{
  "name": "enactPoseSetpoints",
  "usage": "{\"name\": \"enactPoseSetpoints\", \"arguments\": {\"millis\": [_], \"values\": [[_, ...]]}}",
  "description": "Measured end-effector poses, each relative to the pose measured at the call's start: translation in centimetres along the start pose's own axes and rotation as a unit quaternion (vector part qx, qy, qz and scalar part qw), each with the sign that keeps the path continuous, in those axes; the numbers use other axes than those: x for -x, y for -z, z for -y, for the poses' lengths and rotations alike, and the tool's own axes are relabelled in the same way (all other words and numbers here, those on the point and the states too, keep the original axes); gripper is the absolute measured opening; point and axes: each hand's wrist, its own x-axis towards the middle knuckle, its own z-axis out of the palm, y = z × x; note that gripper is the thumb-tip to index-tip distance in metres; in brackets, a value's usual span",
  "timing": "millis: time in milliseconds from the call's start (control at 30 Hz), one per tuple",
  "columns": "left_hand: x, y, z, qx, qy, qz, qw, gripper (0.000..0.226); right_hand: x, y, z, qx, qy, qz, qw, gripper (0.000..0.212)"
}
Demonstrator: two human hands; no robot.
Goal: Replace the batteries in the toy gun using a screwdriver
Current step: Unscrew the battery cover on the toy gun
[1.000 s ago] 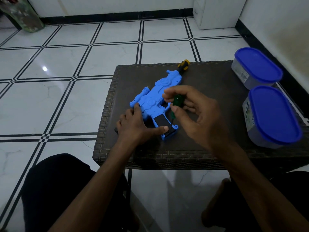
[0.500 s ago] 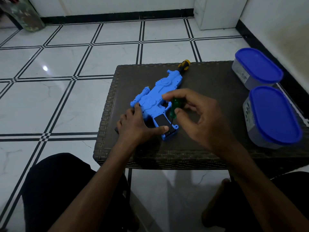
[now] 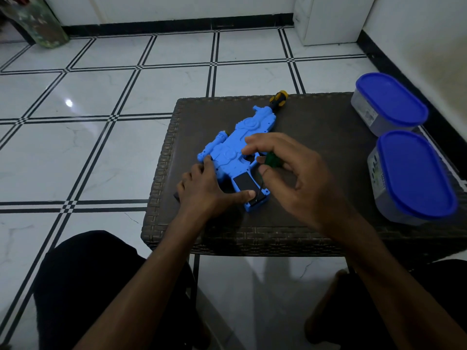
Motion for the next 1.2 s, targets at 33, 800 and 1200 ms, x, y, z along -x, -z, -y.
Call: {"name": "enactPoseSetpoints", "arguments": {"millis": [33,800,1200], "values": [[0.0,0.0,0.0,-0.001,-0.002,0.0,1.0,0.129,0.0,0.0,-0.1,0.007,0.002,-0.002,1.0,0.029],[0.1,0.1,-0.1,-0.004,0.002,0.001,1.0,0.128,0.1,0.4,0.4,-0.132,-0.047,-0.054,0.989,0.042],[0.0,0.3,0.0,-0.005,0.0,0.011,1.0,0.128,-0.4,3.5,-0.8,-0.042,-0.042,-0.19,0.98,0.033]]}}
